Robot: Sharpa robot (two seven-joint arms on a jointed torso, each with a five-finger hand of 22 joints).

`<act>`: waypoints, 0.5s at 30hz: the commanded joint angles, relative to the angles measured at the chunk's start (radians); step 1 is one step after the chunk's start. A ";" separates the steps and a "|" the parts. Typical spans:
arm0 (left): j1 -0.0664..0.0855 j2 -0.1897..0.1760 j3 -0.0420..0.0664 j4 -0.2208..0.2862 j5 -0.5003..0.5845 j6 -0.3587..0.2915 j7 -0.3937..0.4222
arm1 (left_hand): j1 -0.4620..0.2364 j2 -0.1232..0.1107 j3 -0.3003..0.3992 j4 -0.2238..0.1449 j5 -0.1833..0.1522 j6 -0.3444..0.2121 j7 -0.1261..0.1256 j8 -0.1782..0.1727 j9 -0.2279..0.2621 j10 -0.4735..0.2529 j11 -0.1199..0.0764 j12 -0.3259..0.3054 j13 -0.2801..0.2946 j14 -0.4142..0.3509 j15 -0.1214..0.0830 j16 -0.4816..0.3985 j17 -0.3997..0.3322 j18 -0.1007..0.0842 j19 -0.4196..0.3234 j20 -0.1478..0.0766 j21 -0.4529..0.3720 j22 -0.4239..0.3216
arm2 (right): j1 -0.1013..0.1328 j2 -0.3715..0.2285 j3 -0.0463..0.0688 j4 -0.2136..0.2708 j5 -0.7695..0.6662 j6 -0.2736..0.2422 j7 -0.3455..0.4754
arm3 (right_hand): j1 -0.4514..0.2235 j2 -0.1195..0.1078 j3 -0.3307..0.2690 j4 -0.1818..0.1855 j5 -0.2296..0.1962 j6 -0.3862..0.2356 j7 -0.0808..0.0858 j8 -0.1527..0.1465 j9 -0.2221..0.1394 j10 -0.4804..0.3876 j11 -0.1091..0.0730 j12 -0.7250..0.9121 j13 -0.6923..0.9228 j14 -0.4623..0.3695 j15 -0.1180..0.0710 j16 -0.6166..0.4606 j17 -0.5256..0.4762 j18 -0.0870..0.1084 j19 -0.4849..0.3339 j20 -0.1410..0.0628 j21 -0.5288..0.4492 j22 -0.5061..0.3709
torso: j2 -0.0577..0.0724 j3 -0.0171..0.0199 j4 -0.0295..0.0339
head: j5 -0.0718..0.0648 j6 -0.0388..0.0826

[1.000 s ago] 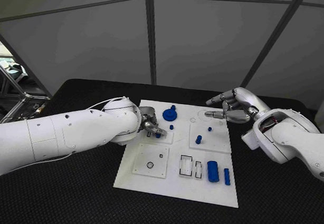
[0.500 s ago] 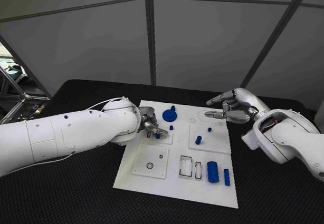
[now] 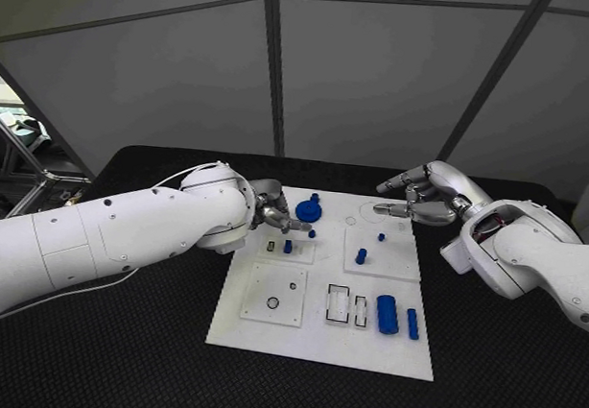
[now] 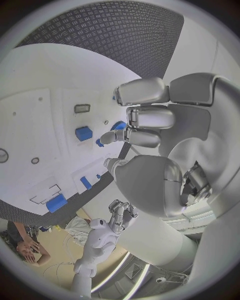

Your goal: Assemble the parts on the task board

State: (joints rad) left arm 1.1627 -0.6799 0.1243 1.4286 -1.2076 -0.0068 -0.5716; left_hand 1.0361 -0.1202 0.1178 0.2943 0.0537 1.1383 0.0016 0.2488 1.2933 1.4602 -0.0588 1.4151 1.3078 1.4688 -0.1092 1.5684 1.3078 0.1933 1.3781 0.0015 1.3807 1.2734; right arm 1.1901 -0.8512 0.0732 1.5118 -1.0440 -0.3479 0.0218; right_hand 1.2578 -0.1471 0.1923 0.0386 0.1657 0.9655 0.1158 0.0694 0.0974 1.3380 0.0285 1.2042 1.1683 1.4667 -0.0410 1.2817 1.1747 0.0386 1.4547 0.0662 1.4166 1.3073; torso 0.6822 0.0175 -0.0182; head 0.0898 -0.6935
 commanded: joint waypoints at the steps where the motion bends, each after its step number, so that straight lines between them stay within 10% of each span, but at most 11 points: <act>1: 0.003 -0.008 0.018 0.010 0.009 0.057 -0.013 | 0.018 -0.008 -0.008 -0.001 -0.004 -0.014 0.003 -0.012 -0.003 0.063 0.001 -0.019 0.213 0.099 -0.001 -0.007 0.253 -0.119 -0.013 0.001 -0.011 -0.011 | 0.002 -0.001 0.001 -0.001 0.001 0.002 0.011 | -0.008 0.000 -0.002 0.000 0.005 0.004 -0.001 -0.004 0.002 0.003 0.002 0.001 -0.001 0.018 -0.005 -0.004 -0.001 0.015 0.001 -0.002 -0.005 0.036 | 0.000 0.0005 0.0003 | -0.002 0.002; 9: 0.054 0.003 0.052 -0.078 0.016 0.107 0.000 | 0.112 0.033 -0.003 0.002 0.002 -0.098 0.063 -0.184 -0.185 0.005 0.052 -0.181 0.170 0.079 0.042 -0.067 0.197 -0.096 -0.097 0.040 -0.109 -0.127 | 0.002 0.000 0.001 -0.006 0.001 0.002 0.010 | -0.008 -0.001 -0.002 -0.001 0.005 0.004 -0.001 -0.004 0.002 0.004 0.002 0.002 -0.001 0.018 -0.005 -0.004 0.000 0.015 0.002 -0.002 -0.005 0.036 | 0.000 0.0009 0.0004 | 0.000 0.006; 15: 0.087 0.048 0.047 -0.205 0.022 0.158 0.011 | 0.127 0.038 -0.012 -0.005 -0.004 -0.086 0.064 -0.187 -0.244 0.006 0.054 -0.184 0.169 0.081 0.045 -0.062 0.202 -0.093 -0.094 0.046 -0.114 -0.127 | 0.002 0.004 0.001 -0.008 0.001 0.004 0.008 | -0.008 -0.001 -0.002 -0.001 0.005 0.004 -0.001 -0.004 0.002 0.004 0.002 0.002 -0.001 0.018 -0.005 -0.004 0.000 0.015 0.002 -0.002 -0.005 0.036 | 0.003 -0.0003 -0.0029 | 0.002 0.010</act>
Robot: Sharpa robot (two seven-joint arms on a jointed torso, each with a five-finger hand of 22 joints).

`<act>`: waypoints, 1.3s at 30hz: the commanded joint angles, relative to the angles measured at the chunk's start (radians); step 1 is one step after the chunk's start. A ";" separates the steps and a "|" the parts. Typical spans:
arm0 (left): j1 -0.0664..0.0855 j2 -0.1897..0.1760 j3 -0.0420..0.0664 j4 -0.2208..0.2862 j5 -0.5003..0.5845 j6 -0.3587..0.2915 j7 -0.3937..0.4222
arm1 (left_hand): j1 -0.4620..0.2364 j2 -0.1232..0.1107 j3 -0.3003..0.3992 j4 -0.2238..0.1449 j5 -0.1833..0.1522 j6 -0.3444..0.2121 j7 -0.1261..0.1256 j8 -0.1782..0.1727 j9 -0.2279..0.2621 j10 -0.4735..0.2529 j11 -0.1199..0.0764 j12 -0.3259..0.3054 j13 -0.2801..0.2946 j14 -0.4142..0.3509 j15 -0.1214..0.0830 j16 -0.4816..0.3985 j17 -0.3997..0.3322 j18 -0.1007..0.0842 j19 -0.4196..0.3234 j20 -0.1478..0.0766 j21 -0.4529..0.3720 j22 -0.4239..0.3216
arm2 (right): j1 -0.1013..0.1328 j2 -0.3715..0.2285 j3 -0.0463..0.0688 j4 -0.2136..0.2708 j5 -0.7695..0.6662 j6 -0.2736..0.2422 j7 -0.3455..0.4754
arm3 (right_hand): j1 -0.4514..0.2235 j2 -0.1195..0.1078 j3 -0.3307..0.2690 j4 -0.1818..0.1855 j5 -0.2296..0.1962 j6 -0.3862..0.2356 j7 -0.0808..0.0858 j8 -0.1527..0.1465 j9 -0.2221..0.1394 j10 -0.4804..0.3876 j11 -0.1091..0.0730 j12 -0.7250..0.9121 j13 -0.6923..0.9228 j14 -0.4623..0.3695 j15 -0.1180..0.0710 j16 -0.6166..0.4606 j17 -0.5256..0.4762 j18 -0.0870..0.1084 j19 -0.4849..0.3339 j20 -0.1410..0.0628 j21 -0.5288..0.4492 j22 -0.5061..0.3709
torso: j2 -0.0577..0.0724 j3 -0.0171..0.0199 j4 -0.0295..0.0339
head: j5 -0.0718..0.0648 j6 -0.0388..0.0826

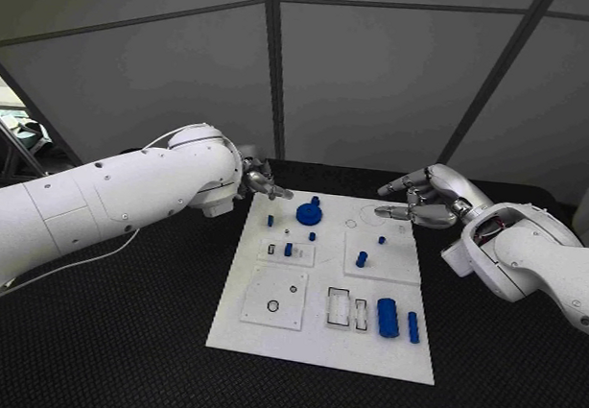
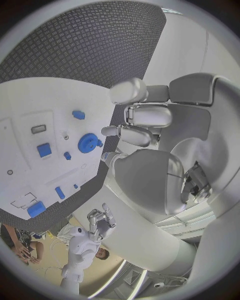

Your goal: Assemble the parts on the task board

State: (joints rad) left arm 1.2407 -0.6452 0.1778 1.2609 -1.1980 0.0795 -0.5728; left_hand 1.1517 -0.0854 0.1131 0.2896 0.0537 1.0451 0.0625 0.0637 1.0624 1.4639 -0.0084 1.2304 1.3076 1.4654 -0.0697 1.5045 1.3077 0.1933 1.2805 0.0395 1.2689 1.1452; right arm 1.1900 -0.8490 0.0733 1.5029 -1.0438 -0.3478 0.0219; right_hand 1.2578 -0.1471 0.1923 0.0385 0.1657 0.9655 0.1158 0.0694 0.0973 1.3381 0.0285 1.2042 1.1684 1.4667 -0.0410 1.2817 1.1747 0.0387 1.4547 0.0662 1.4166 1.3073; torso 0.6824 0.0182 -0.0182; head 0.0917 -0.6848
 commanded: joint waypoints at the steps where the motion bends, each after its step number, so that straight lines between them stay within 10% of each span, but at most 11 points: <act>1: 0.013 0.021 -0.012 -0.057 0.012 0.084 0.013 | 0.011 0.005 -0.008 0.000 -0.004 0.009 0.002 -0.002 -0.017 0.002 0.003 0.001 0.169 0.085 0.005 0.003 0.203 -0.093 0.004 0.008 -0.002 0.002 | 0.002 0.002 0.001 0.000 0.001 0.004 0.008 | -0.008 -0.001 -0.002 -0.001 0.005 0.004 -0.001 -0.004 0.002 0.004 0.001 0.002 -0.001 0.018 -0.005 -0.004 0.000 0.015 0.002 -0.002 -0.005 0.036 | 0.002 -0.0007 -0.0022 | 0.000 0.001; 16: 0.028 0.113 -0.067 -0.238 0.013 0.202 0.010 | 0.001 0.023 -0.019 0.001 -0.005 0.026 0.000 0.000 -0.049 0.007 0.001 0.012 0.173 0.091 0.004 0.024 0.222 -0.099 0.026 0.008 0.017 0.032 | 0.002 0.010 0.001 -0.003 0.001 0.004 0.009 | -0.008 0.000 -0.001 -0.001 0.005 0.004 -0.001 -0.004 0.002 0.004 0.001 0.003 0.000 0.018 -0.005 -0.004 0.001 0.015 0.002 -0.002 -0.005 0.036 | 0.002 -0.0007 -0.0019 | 0.007 -0.006; 39: 0.021 0.148 -0.074 -0.287 0.013 0.239 0.039 | -0.008 0.029 -0.030 0.000 -0.005 0.043 -0.005 0.007 -0.061 0.009 -0.001 0.019 0.176 0.093 0.002 0.028 0.226 -0.100 0.031 0.007 0.021 0.039 | 0.002 0.019 0.001 -0.008 0.001 0.006 0.013 | -0.008 0.000 -0.001 -0.001 0.005 0.004 -0.001 -0.004 0.002 0.004 0.001 0.003 0.000 0.018 -0.005 -0.004 0.001 0.015 0.002 -0.002 -0.005 0.036 | 0.000 0.0005 -0.0019 | 0.006 -0.010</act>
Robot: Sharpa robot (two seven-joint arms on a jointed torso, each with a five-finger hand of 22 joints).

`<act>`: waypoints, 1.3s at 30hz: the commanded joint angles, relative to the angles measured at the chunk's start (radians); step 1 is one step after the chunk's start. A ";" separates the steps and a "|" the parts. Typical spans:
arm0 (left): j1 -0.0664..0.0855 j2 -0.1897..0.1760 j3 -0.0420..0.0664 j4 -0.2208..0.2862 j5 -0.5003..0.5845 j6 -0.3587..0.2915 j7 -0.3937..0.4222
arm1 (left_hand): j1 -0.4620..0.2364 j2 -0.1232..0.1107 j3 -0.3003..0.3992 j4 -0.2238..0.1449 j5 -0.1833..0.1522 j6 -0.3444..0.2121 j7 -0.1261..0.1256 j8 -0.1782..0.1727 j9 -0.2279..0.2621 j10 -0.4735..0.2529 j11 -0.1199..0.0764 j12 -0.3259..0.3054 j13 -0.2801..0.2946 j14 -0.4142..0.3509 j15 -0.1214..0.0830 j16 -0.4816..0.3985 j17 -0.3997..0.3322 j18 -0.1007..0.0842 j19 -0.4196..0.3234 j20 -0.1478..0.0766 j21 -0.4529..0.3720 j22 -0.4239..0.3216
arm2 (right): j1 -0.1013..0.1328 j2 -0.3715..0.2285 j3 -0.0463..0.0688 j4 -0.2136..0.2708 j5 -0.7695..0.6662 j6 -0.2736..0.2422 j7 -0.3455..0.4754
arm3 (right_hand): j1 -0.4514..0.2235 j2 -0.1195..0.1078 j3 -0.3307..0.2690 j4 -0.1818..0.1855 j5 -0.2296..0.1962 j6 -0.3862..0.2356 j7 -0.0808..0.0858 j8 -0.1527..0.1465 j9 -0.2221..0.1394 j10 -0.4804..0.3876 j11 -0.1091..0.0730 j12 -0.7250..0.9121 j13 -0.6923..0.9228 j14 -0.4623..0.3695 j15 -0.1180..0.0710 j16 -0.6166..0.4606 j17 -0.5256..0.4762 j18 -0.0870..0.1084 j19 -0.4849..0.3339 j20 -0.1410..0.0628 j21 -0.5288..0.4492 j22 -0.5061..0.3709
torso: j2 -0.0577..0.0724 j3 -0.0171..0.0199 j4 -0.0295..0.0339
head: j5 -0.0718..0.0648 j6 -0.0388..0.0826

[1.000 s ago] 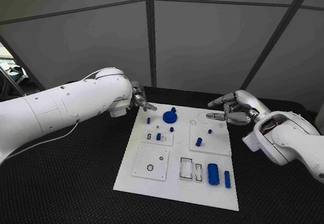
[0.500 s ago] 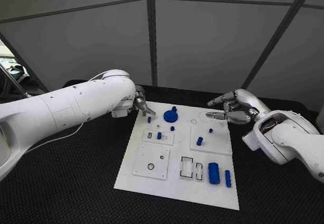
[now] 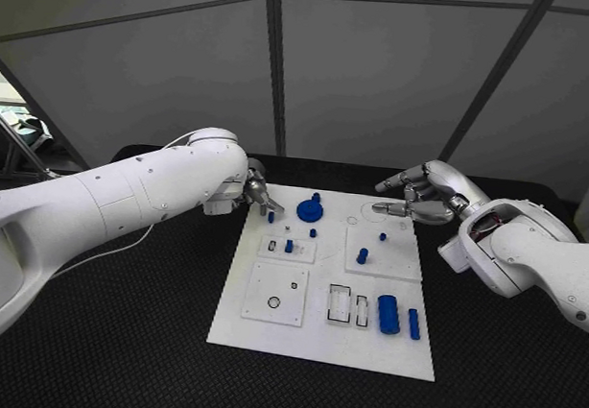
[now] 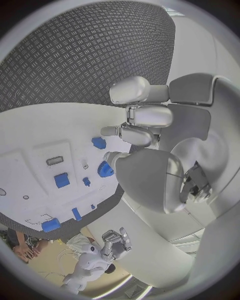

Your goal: Assemble the parts on the task board

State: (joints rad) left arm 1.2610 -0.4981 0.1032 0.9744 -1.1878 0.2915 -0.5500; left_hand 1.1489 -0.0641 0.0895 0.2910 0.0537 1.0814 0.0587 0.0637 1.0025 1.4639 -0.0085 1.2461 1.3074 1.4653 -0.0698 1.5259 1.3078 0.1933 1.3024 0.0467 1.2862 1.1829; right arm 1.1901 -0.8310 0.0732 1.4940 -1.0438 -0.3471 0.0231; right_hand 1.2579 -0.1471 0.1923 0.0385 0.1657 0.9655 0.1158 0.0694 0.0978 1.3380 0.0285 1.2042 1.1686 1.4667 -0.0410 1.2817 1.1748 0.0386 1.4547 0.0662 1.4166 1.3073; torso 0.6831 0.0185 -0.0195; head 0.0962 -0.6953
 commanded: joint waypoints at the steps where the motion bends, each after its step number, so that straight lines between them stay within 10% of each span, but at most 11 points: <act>1: 0.001 0.001 0.000 0.000 0.003 0.028 0.017 | -0.005 0.008 -0.007 -0.001 -0.005 0.007 -0.001 0.007 -0.002 0.009 -0.002 0.003 0.176 0.093 0.002 0.007 0.226 -0.100 0.009 0.000 0.004 0.002 | 0.002 0.001 0.001 0.000 0.001 0.005 0.012 | -0.008 0.000 -0.001 -0.001 0.005 0.004 -0.001 -0.004 0.001 0.004 0.001 0.003 0.000 0.018 -0.005 -0.004 0.001 0.015 0.002 -0.002 -0.005 0.036 | 0.000 0.0003 -0.0007 | 0.001 0.000; 16: 0.000 0.001 0.000 -0.002 0.003 0.026 0.024 | 0.048 0.048 0.009 -0.018 -0.005 0.023 -0.009 0.015 0.001 0.010 -0.009 0.004 0.177 0.094 -0.003 0.009 0.228 -0.101 0.011 -0.005 0.005 0.007 | 0.002 0.002 0.001 -0.002 0.001 0.006 0.012 | -0.010 0.003 0.000 0.000 0.006 0.005 -0.001 -0.004 0.002 0.005 0.001 0.004 0.000 0.019 -0.005 -0.004 0.002 0.015 0.003 -0.002 -0.006 0.036 | 0.000 0.0001 0.0000 | 0.000 -0.001; 23: 0.000 0.003 0.000 -0.004 0.019 0.021 0.044 | 0.179 0.112 0.075 -0.113 0.003 0.013 -0.017 0.015 0.008 0.008 -0.016 -0.001 0.176 0.093 -0.010 0.009 0.228 -0.100 0.010 -0.011 0.003 0.009 | 0.002 0.004 0.001 -0.003 0.001 0.007 0.012 | -0.010 0.003 0.000 0.000 0.006 0.005 -0.001 -0.004 0.002 0.005 0.001 0.004 0.000 0.019 -0.005 -0.004 0.002 0.015 0.003 -0.002 -0.006 0.036 | 0.000 0.0000 -0.0004 | 0.000 -0.003; 33: 0.000 0.003 0.000 -0.006 0.046 0.017 0.067 | 0.242 0.131 0.177 -0.239 0.167 -0.014 -0.003 0.014 0.022 0.004 -0.007 -0.016 0.169 0.093 -0.002 0.010 0.229 -0.101 0.008 -0.008 0.000 0.016 | 0.002 0.005 0.001 -0.005 0.001 0.008 0.012 | -0.010 0.003 0.000 0.000 0.006 0.005 -0.001 -0.004 0.002 0.005 0.001 0.004 0.000 0.019 -0.005 -0.004 0.002 0.015 0.003 -0.002 -0.006 0.036 | 0.000 0.0003 0.0000 | 0.001 -0.006; 39: -0.001 -0.010 0.000 0.003 0.061 0.007 0.072 | 0.189 0.119 0.304 -0.299 0.090 -0.016 0.004 0.022 0.039 0.005 -0.003 -0.022 0.166 0.093 0.004 0.009 0.228 -0.100 0.007 -0.001 -0.001 0.022 | 0.002 0.005 0.001 -0.005 0.001 0.009 0.012 | -0.011 0.004 0.000 0.000 0.006 0.006 -0.001 -0.003 0.002 0.007 0.001 0.006 0.003 0.019 -0.006 -0.002 0.004 0.014 0.004 -0.002 -0.005 0.038 | -0.001 0.0002 0.0002 | 0.001 -0.006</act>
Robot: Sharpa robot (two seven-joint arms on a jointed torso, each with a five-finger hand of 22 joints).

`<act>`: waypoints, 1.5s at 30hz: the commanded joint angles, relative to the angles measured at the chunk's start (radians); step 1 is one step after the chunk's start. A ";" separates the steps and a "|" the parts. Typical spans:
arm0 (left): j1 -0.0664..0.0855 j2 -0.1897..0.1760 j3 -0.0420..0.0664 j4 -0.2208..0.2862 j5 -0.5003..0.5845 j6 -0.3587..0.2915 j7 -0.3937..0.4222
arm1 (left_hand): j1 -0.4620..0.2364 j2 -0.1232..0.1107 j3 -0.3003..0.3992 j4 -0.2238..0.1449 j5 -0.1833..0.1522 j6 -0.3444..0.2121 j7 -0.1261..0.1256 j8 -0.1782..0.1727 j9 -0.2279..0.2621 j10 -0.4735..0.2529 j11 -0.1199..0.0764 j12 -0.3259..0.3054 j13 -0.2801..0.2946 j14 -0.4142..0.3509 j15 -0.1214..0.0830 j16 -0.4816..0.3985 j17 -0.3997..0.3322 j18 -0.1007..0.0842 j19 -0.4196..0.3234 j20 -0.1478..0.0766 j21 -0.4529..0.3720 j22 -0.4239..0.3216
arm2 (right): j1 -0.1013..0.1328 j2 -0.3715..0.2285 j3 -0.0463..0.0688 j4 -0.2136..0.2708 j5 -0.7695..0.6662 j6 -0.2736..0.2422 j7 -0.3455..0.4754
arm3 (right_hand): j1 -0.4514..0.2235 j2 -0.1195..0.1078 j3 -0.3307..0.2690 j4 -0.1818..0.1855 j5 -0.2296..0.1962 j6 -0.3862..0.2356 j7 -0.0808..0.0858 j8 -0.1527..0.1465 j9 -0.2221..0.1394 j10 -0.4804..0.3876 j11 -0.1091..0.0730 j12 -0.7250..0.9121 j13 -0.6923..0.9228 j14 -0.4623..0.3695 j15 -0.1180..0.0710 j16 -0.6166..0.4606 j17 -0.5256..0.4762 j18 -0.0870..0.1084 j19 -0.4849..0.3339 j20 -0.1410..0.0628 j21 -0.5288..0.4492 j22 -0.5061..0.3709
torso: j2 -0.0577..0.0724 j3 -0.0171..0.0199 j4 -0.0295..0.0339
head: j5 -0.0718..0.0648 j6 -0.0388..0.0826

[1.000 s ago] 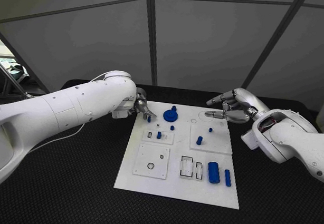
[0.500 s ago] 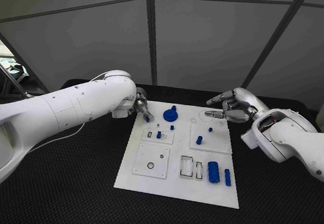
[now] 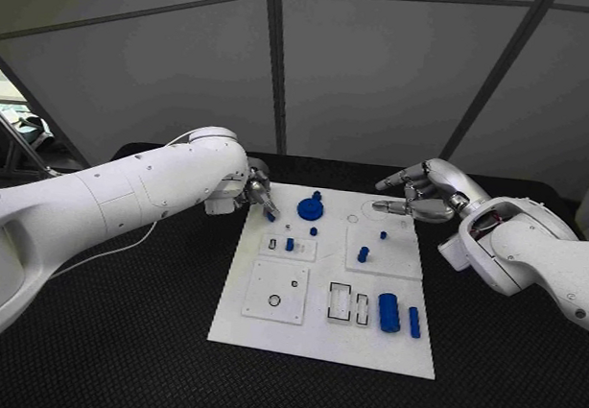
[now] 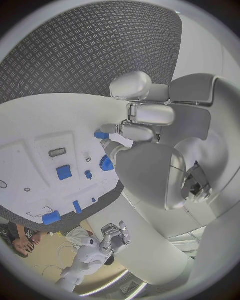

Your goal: Assemble the parts on the task board

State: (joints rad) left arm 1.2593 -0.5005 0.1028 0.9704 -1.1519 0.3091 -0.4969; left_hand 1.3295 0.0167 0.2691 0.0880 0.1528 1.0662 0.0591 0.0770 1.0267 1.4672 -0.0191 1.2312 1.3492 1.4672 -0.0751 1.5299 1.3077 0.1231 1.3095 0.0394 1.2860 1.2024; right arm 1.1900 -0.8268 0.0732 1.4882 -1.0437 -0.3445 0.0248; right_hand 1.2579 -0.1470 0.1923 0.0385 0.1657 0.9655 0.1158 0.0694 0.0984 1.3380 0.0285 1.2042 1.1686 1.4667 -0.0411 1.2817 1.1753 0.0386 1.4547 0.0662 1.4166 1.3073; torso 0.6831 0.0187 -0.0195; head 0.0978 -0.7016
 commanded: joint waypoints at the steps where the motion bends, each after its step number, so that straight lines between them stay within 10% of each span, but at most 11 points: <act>1: 0.001 -0.013 0.000 0.013 0.031 -0.014 0.019 | -0.009 0.030 0.148 -0.106 -0.007 -0.001 0.004 0.011 0.019 0.002 0.008 -0.007 0.124 0.091 0.009 0.006 0.229 -0.030 0.000 0.007 -0.001 0.004 | 0.002 0.000 0.001 0.001 0.001 0.006 0.010 | -0.011 0.004 0.000 0.000 0.006 0.006 -0.002 -0.003 0.001 0.007 0.001 0.006 0.003 0.019 -0.006 -0.002 0.003 0.014 0.004 -0.002 -0.005 0.038 | -0.001 0.0003 0.0004 | 0.000 0.001; 13: -0.008 -0.140 0.000 0.204 0.109 -0.137 0.032 | -0.111 -0.019 0.280 -0.160 0.133 0.014 -0.005 0.040 0.069 0.014 0.001 0.009 0.127 0.096 0.001 0.018 0.240 -0.036 0.023 0.001 0.017 0.037 | 0.002 0.000 0.001 -0.004 0.004 0.007 0.011 | -0.011 0.004 0.000 0.000 0.006 0.006 -0.002 -0.003 0.001 0.007 0.001 0.006 0.003 0.019 -0.006 -0.002 0.003 0.014 0.004 -0.002 -0.005 0.038 | -0.001 -0.0003 0.0040 | 0.001 -0.001; 25: -0.043 -0.257 -0.004 0.406 0.123 -0.278 -0.010 | -0.135 -0.031 0.293 -0.163 0.148 0.023 -0.011 0.049 0.082 0.022 -0.004 0.019 0.129 0.097 -0.004 0.021 0.243 -0.040 0.037 -0.003 0.030 0.054 | 0.002 -0.001 0.001 -0.011 0.005 0.008 0.011 | -0.011 0.004 0.000 0.000 0.006 0.006 -0.002 -0.003 0.001 0.007 0.001 0.006 0.003 0.019 -0.006 -0.002 0.003 0.014 0.004 -0.002 -0.005 0.038 | -0.001 -0.0007 0.0022 | 0.013 -0.007; 45: -0.089 -0.255 -0.012 0.443 -0.005 -0.196 -0.032 | -0.136 -0.035 0.298 -0.167 0.146 0.025 -0.012 0.051 0.086 0.021 -0.006 0.013 0.127 0.098 -0.005 0.024 0.246 -0.038 0.034 -0.004 0.025 0.049 | 0.002 -0.001 0.001 -0.014 0.006 0.009 0.012 | -0.011 0.004 0.000 0.000 0.006 0.006 -0.002 -0.003 0.001 0.007 0.001 0.006 0.003 0.019 -0.006 -0.002 0.003 0.014 0.004 -0.002 -0.005 0.038 | 0.001 -0.0005 -0.0009 | 0.013 -0.010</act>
State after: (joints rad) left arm 1.1699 -0.7574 0.0902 1.4117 -1.1221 0.0885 -0.5227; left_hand 1.1957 -0.0253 0.4188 0.0642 0.2978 1.0849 0.0479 0.1215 1.1113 1.4675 -0.0185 1.2470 1.3079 1.4686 -0.0738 1.5492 1.3077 0.1230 1.3418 0.0360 1.3092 1.2529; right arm 1.1900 -0.8280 0.0732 1.4735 -1.0413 -0.3403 0.0262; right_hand 1.2538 -0.1429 0.1923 0.0385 0.1657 0.9655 0.1158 0.0694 0.0981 1.3380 0.0285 1.2042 1.1701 1.4667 -0.0410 1.2818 1.1772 0.0385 1.4547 0.0662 1.4166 1.3073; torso 0.6840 0.0181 -0.0210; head 0.1109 -0.7114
